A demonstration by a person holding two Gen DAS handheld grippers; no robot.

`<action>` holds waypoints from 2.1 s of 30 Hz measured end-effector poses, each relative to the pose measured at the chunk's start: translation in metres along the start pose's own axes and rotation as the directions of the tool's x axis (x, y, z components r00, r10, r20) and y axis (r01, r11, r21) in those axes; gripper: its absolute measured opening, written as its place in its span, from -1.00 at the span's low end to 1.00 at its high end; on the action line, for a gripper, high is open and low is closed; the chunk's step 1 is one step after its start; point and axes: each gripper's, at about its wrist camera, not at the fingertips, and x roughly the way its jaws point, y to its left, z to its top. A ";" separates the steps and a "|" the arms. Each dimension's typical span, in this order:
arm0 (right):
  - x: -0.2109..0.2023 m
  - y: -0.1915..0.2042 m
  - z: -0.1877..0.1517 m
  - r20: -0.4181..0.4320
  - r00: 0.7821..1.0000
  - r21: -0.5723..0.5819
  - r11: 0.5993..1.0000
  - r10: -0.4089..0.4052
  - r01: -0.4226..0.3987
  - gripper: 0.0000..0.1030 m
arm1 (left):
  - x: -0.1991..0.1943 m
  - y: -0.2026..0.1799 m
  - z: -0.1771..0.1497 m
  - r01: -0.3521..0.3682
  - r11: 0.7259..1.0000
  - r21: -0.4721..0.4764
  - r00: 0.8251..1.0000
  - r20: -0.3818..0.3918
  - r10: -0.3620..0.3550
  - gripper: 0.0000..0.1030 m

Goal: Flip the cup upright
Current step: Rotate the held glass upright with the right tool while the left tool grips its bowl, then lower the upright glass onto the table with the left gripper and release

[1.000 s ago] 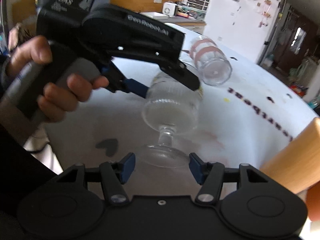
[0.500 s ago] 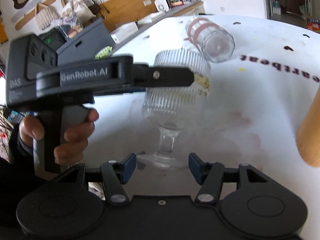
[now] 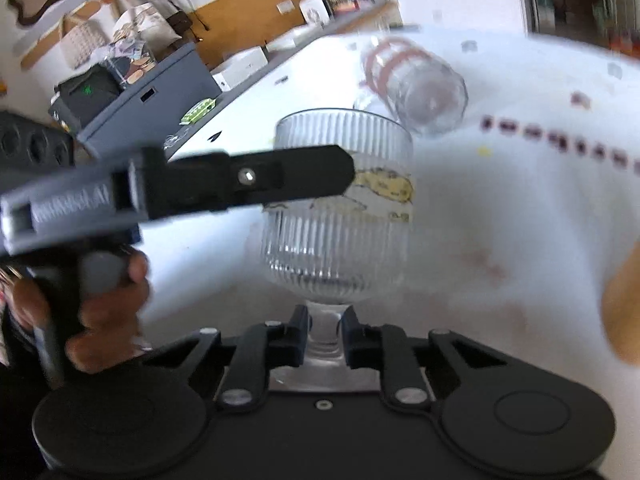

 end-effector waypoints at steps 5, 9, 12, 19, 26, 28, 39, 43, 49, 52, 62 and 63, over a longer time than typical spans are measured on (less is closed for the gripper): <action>0.001 0.014 -0.010 0.127 0.982 -0.152 0.975 -0.141 0.160 -0.68 | -0.010 -0.018 -0.002 0.026 0.997 0.070 0.999 0.036 -0.029 0.26; 0.004 0.010 -0.018 0.195 0.966 -0.164 0.965 -0.172 0.205 -0.67 | -0.013 -0.030 -0.008 0.036 0.994 0.108 0.999 0.038 -0.040 0.25; 0.003 0.010 -0.028 0.238 0.953 -0.175 0.957 -0.187 0.231 -0.67 | -0.015 -0.041 -0.015 0.022 0.989 0.148 0.999 0.038 -0.027 0.25; 0.009 0.013 -0.043 0.304 0.932 -0.193 0.945 -0.200 0.266 -0.66 | -0.020 -0.057 -0.032 -0.029 0.980 0.198 0.999 0.026 0.025 0.26; 0.002 0.012 -0.059 0.358 0.914 -0.201 0.941 -0.190 0.274 -0.64 | -0.016 -0.063 -0.047 -0.077 0.973 0.219 0.997 0.003 0.078 0.35; -0.001 0.009 -0.063 0.362 0.914 -0.192 0.945 -0.183 0.265 -0.56 | -0.013 -0.066 -0.050 -0.080 0.970 0.232 0.997 -0.005 0.083 0.35; -0.016 0.006 -0.088 0.371 0.910 -0.200 0.942 -0.184 0.272 -0.63 | -0.007 -0.071 -0.054 -0.095 0.956 0.276 0.994 -0.016 0.103 0.30; -0.011 0.013 -0.088 0.389 0.899 -0.222 0.927 -0.202 0.304 -0.66 | 0.002 -0.071 -0.049 -0.095 0.954 0.285 0.994 -0.023 0.106 0.30; -0.009 -0.003 -0.078 0.395 0.891 -0.170 0.936 -0.223 0.310 -0.65 | 0.028 -0.072 -0.036 -0.074 0.956 0.283 0.995 -0.040 0.089 0.30; -0.011 -0.014 -0.069 0.375 0.890 -0.108 0.941 -0.259 0.319 -0.66 | 0.044 -0.074 -0.030 -0.055 0.957 0.284 0.996 -0.052 0.073 0.30; -0.017 -0.042 -0.051 0.319 0.888 0.021 0.939 -0.332 0.344 -0.63 | 0.074 -0.080 -0.018 -0.038 0.957 0.289 0.996 -0.066 0.059 0.30; -0.017 -0.043 -0.050 0.315 0.888 0.035 0.939 -0.336 0.343 -0.60 | 0.075 -0.080 -0.018 -0.037 0.957 0.289 0.996 -0.065 0.059 0.30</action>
